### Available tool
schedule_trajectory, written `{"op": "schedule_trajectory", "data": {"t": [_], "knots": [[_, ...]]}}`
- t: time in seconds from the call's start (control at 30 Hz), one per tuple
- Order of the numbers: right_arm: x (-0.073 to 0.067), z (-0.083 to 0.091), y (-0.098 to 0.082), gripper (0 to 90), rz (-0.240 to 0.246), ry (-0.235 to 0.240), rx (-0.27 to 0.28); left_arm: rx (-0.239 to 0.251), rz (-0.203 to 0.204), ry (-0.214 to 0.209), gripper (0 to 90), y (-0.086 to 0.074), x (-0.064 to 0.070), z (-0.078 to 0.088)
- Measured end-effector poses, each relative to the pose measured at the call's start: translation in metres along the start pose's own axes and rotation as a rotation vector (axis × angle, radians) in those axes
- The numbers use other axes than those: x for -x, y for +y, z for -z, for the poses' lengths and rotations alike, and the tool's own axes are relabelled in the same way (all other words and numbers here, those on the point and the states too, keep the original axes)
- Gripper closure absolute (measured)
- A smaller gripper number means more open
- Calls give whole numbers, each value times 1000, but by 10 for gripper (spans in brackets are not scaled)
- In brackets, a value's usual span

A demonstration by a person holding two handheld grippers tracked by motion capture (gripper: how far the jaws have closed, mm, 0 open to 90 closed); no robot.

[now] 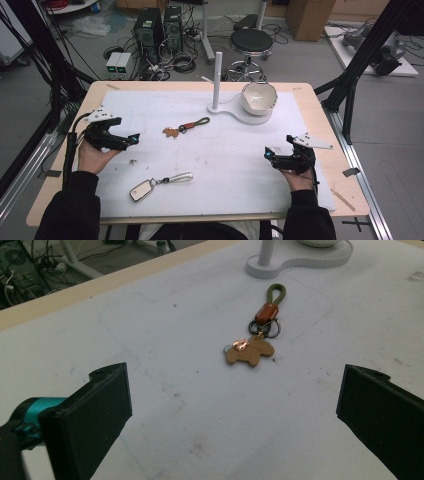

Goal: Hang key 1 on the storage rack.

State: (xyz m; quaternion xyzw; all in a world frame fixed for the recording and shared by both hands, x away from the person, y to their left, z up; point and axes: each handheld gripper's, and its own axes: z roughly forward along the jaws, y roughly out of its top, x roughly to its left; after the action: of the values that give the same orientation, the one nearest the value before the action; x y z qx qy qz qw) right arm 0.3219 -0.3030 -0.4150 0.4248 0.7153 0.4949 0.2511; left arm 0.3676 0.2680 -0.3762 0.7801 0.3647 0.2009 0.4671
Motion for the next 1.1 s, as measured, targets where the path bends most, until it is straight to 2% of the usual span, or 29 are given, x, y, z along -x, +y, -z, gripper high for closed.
{"op": "schedule_trajectory", "data": {"t": [0.17, 0.23, 0.3, 0.37, 0.43, 0.47, 0.57, 0.63, 0.77, 0.83, 0.93, 1.0, 1.1], "knots": [[-2, 0, 0, 7, 12, 6, -6, -38, -27, -14, 17, 13, 1, -12], [-3, -1, 0, 7, 19, 4, -9, -68, -44, -36, 17, 22, 4, -21], [-3, -1, 0, 7, 31, 3, -8, -73, -50, -42, 17, 24, 4, -24], [-4, -1, 0, 7, 28, 1, -12, -92, -56, -67, 17, 31, 7, -33], [-4, 0, 0, 7, 27, 5, -6, -95, -59, -75, 17, 33, 8, -37], [-5, 1, 0, 7, 27, 9, -3, -110, -65, -91, 17, 36, 9, -46], [-6, 0, 0, 7, 31, 11, -11, -123, -75, -106, 17, 39, 10, -56], [-6, -1, 0, 7, 32, 10, -14, -141, -85, -127, 17, 46, 11, -69], [-5, -1, -1, 7, 26, 10, -11, -164, -98, -138, 17, 51, 12, -83], [-5, -2, -2, 7, 11, 18, -16, -199, -102, -146, 17, 55, 12, -96], [-6, -2, -2, 7, 14, 21, -13, -225, -112, -156, 17, 57, 14, -106], [-5, -2, -2, 7, 13, 19, -14, -232, -109, -176, 17, 60, 17, -112], [-3, -1, -2, 7, 9, 9, -10, -237, -112, -183, 17, 62, 21, -118]]}}
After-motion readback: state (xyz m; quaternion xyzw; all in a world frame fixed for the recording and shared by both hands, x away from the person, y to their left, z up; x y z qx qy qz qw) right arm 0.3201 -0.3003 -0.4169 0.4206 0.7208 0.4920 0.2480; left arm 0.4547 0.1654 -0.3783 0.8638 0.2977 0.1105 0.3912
